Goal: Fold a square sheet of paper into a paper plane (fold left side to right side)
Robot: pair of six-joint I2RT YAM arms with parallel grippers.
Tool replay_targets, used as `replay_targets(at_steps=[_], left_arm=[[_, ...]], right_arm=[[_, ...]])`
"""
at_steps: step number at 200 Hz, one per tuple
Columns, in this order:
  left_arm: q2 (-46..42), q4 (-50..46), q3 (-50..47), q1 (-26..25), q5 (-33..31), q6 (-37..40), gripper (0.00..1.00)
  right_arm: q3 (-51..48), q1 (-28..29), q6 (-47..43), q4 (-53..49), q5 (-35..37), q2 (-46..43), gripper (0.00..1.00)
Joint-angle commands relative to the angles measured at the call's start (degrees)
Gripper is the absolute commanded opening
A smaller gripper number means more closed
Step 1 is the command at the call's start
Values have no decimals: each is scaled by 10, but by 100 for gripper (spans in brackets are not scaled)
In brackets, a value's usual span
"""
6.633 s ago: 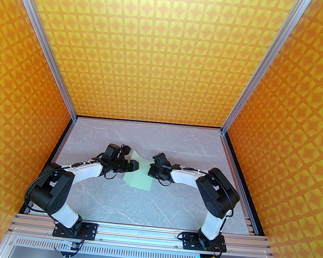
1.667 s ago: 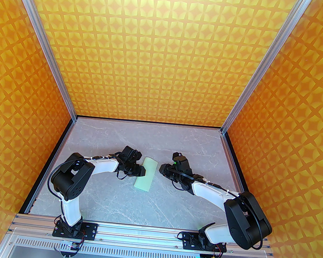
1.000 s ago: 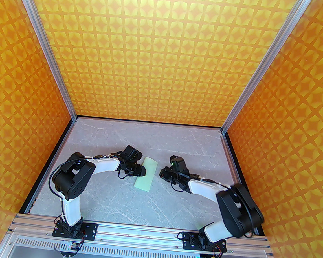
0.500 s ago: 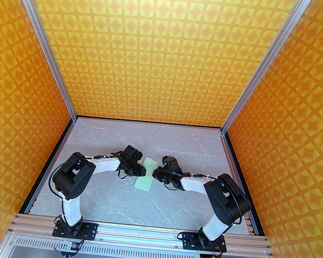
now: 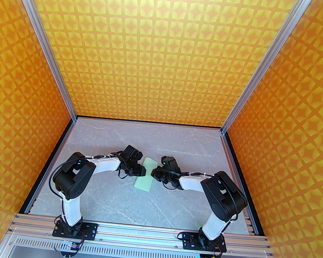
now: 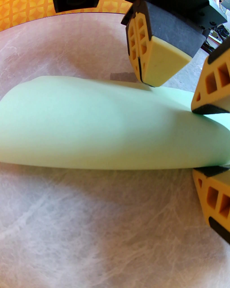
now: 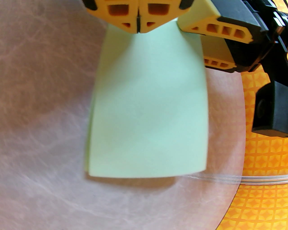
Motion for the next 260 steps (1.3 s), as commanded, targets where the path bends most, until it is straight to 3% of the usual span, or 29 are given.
replay_targets(at_steps=[1,74,125,143,160,192,260], left_arm=[[42,-13,-10,-15,-25,8,45],[25,-24,-2,-14,-26,10,48],[-70,-70,25,11,-48,21,58],[-94,-82,39,12,-52,25,57],[-99,-78,44,8,-43,18,46],[-69,-61,56,-4,-10,5,0],[-2,-43,73,-19,10,-12,0]], right_arm=[[11,4,6,5,-8,18,0],[15,7,-19,-85,27,33,0],[13,7,-24,-85,26,35,0],[14,7,-24,-85,27,35,0],[14,8,-23,-83,27,36,0],[16,8,-23,-82,26,38,0],[17,9,-21,-86,26,40,0]])
